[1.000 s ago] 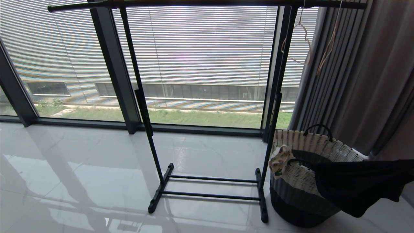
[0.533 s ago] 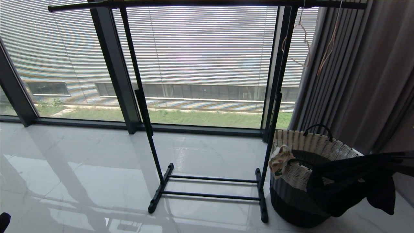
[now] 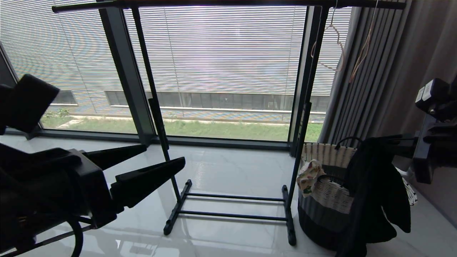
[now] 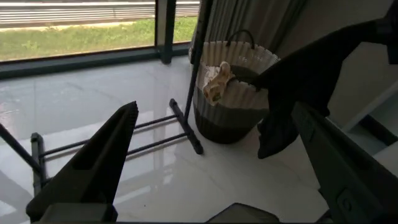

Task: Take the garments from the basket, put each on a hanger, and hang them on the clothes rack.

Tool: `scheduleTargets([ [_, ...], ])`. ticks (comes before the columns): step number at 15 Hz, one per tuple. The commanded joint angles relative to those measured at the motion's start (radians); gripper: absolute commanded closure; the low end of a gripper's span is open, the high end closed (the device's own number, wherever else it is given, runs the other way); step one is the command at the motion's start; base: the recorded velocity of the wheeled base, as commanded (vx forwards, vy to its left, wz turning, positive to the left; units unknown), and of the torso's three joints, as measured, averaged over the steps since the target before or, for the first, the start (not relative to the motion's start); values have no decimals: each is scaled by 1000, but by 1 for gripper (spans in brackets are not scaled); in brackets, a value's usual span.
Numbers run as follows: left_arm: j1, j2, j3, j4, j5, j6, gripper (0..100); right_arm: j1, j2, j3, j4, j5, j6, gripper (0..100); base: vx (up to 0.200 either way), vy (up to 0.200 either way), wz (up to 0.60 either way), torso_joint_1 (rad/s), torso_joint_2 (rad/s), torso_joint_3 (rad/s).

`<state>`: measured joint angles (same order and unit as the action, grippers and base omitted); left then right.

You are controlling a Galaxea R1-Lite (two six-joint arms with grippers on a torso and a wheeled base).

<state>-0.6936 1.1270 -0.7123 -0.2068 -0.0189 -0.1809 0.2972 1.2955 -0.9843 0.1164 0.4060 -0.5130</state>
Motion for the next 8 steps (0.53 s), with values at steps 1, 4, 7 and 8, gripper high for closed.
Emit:
scheduleTargets([
  [1,-195,350,-108,-42,-1,-95,0,79,80,-39,-4,-4,39,100,0,0,0,0,0,0],
  [4,-202,591,-191,-181,-3,-112,0,108,137,-80,-21,-4,56,100,0,0,0,0,0,0],
  [7,-204,749,-315,-183,-30,-112,0,117,166,-82,-76,-4,65,100,0,0,0,0,0,0],
  [8,-207,812,-388,-183,-73,-112,0,131,172,-85,-98,-4,65,100,0,0,0,0,0,0],
])
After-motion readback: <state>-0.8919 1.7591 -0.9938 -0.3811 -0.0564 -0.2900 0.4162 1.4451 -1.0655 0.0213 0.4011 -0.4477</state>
